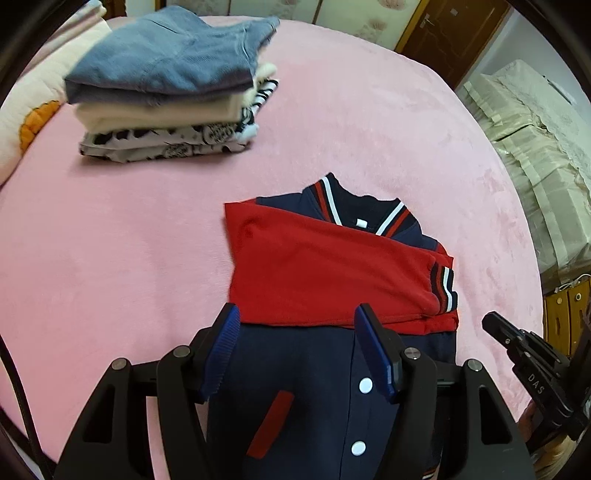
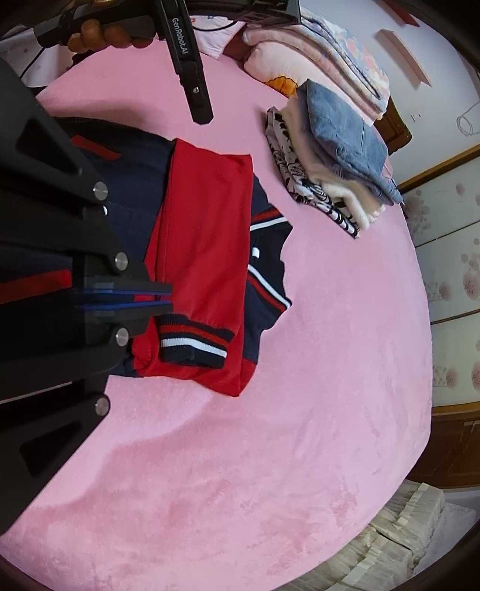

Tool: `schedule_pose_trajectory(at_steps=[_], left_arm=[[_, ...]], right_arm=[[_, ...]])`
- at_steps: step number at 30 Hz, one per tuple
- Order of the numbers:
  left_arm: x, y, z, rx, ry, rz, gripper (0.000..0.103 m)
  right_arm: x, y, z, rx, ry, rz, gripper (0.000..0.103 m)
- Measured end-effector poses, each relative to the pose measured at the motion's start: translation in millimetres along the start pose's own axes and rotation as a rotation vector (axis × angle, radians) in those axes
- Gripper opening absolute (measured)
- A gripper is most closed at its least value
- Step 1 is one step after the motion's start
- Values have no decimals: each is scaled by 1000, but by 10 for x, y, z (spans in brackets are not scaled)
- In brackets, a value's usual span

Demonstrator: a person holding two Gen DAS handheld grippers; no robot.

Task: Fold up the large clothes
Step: 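Move both tools to the jacket's striped hem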

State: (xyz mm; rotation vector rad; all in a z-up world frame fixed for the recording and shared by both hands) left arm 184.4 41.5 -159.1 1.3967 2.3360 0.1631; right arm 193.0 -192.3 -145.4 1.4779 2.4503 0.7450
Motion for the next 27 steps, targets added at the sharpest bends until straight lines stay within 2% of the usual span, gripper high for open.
schedule_pose_trajectory(at_steps=[5,10,16,20,22,24,27], left_arm=[[49,-72,-224,-2,28,-6,64],[126,-228,-351,4,9,-3,64],[289,-434,-482,-10,-12,-7,64],[445,-597,-522,15,-2,14,67],[550,-678,-541,29,1,20,67],[622,-754,-543,52,0,22,67],[768,-911,-507,104,25,11,67]], right_arm=[[64,37,-214,-12,15,-20,4],[123,-16,-382,-36,-4,-38,18],[165,-277,-538,-22,-26,-11,18],[197,-556,-611,13,-44,14,19],[214,-694,-650,24,-54,31,24],[237,-843,-698,32,-79,40,39],[290,-1058,-741,50,-92,52,42]])
Point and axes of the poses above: each gripper's, at about its wrist camera, not at the fingertips, and z roughly the way its jaws point, x to its left, y to its top, the point moved 6 cm from there along z, roughly the way its jaws point, and after that the axes turned 12 degrees about -z, right-handed, at the moved point
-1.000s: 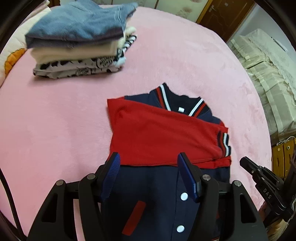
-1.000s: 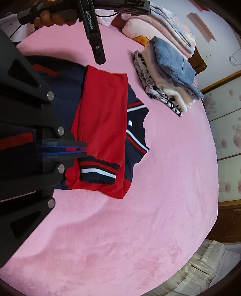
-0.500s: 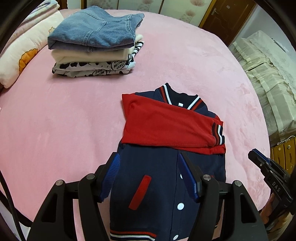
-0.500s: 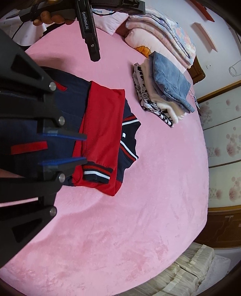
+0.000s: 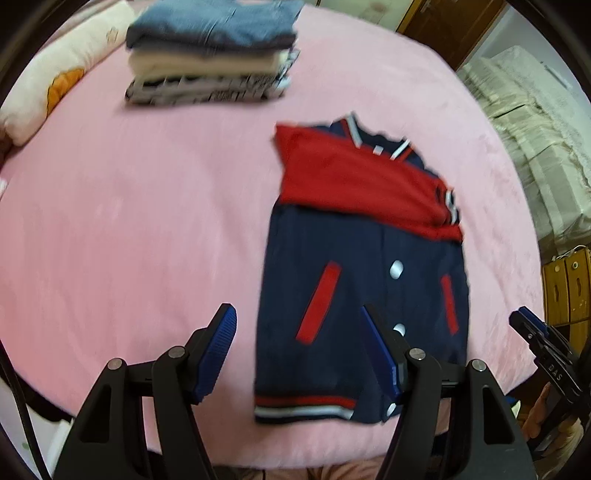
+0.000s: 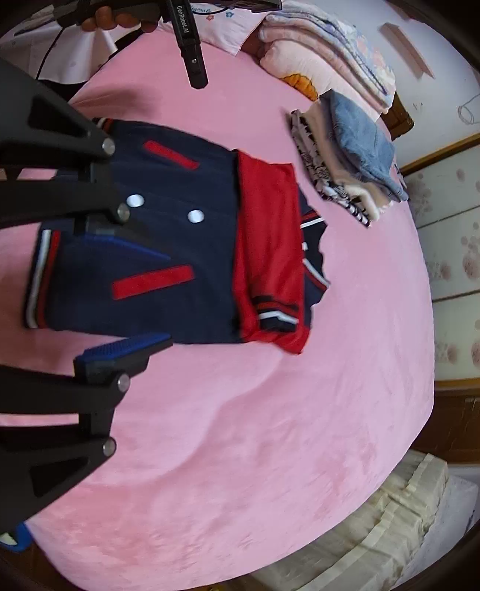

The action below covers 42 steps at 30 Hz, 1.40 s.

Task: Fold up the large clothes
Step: 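Move both tools to the jacket's striped hem, then grasp the hem with both tools and lift it toward the collar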

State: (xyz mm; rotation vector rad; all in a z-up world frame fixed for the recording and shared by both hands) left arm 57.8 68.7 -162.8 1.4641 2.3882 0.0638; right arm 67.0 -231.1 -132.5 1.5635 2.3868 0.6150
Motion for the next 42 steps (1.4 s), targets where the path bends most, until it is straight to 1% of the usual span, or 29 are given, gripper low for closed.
schedule_pose_trajectory(at_steps=[5,9,12,14,16,20,23,27,31,32,33,34,35,36,38,39,42], left_arm=[[165,-345,162,63,16,24,67],[327,-623,374,121,11,14,67],[478,-839,578,181,-19,-27,67],[558,-940,686,206,-47,-60,67],[624,-1011,780,209,-68,-82,67],[705,-1074,904,187,-101,-103,67],[719,-1090,955,172,-115,-109,71],[702,-1132,965,158,-125,-85,77],[630,-1135,967,165,-112,-38,76],[591,-1130,954,169,-115,-26,67],[543,-1118,952,173,-120,-19,53],[515,-1123,938,180,-131,-10,45],[487,-1130,928,190,-137,1,31],[462,-1137,918,198,-143,9,20],[418,-1138,899,209,-161,14,12],[407,-1139,894,211,-162,17,10],[357,-1114,822,213,-172,35,9]], right_arm=[[92,-381,61,57,-7,-9,42],[145,-669,187,95,7,-5,42],[139,-908,324,134,23,15,42],[137,-1028,400,152,34,24,42],[132,-1111,472,161,39,17,42],[89,-1187,593,164,47,17,42],[87,-1182,628,164,50,8,42],[96,-1222,700,167,56,-24,43],[89,-1235,785,175,61,-6,43],[99,-1234,799,181,57,-6,43],[105,-1230,801,184,57,-5,40],[117,-1227,802,189,68,-4,36],[130,-1220,801,197,72,-6,30],[145,-1211,794,202,75,-13,23],[185,-1185,784,220,59,-38,15],[200,-1174,773,224,51,-49,12],[259,-1125,713,235,23,-75,10]])
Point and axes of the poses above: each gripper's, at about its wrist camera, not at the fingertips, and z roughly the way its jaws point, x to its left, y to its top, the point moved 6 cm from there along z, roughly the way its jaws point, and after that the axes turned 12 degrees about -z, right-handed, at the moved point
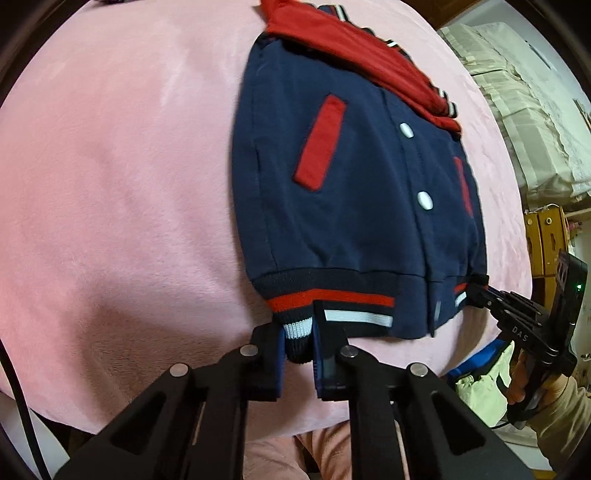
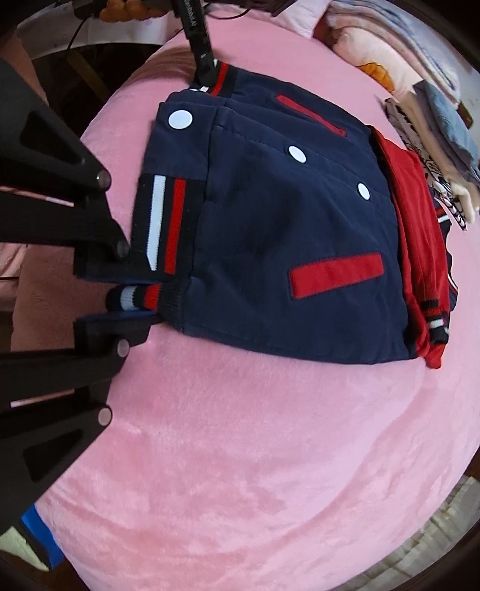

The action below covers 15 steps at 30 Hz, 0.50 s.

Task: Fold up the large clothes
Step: 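Grasp the hem with both tools and lift it toward the collar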

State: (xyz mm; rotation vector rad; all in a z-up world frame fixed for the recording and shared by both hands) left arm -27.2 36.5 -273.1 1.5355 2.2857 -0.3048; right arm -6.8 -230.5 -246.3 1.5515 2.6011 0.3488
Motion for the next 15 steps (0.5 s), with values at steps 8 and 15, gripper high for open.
schedule_pose_trajectory(at_steps=[8,15], left_arm=[[-201,152,-434,-21,-121,-4,9],[-319,332,-679,-26,-196,-55,9]], right_arm=[[-62,139,-391,-41,34,38,10],[-146,402,-735,-99,73,83,10]])
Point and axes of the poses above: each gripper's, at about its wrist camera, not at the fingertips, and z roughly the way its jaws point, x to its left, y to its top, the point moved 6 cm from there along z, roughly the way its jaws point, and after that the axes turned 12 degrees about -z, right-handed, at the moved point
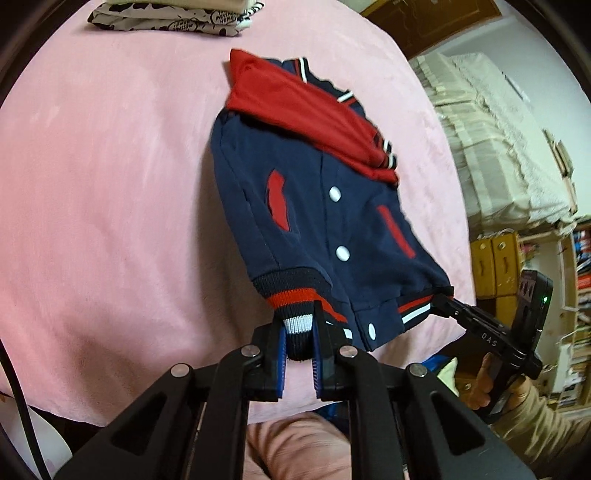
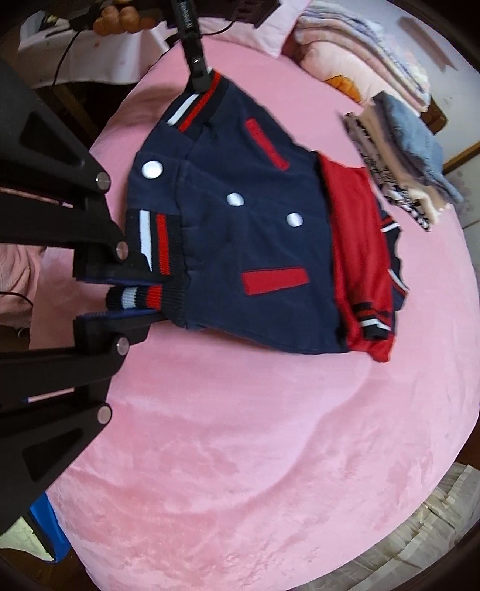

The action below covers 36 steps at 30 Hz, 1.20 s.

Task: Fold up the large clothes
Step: 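Grasp the hem with both tools and lift it toward the collar, then lay the hem over the collar and open both tools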

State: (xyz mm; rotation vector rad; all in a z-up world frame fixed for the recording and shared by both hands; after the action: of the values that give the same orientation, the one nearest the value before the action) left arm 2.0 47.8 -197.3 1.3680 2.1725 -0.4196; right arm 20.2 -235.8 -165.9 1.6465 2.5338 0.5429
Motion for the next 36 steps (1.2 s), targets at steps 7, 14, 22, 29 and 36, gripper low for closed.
schedule_pose_trajectory(at_steps=[7,14,22,29,36], left_arm=[[-121,360,-287,-37,-68,-69,9],[-318,1245,-328,-124,-119,-166,9],[-364,2241,-8,-210,-34,-190,53],[-198,2443,412,-205,119,-113,55],[-92,2558,753,-171,202,-57,55]], right_arm=[[-93,460,-215,-95,69,75,10],[-390,1231,-245,-180,156,170,10],[-901,2093,81,-254,52,222,40],[-916,2303,485,-233,-20,48,50],[-957,2304,923,-162,-18,8,50]])
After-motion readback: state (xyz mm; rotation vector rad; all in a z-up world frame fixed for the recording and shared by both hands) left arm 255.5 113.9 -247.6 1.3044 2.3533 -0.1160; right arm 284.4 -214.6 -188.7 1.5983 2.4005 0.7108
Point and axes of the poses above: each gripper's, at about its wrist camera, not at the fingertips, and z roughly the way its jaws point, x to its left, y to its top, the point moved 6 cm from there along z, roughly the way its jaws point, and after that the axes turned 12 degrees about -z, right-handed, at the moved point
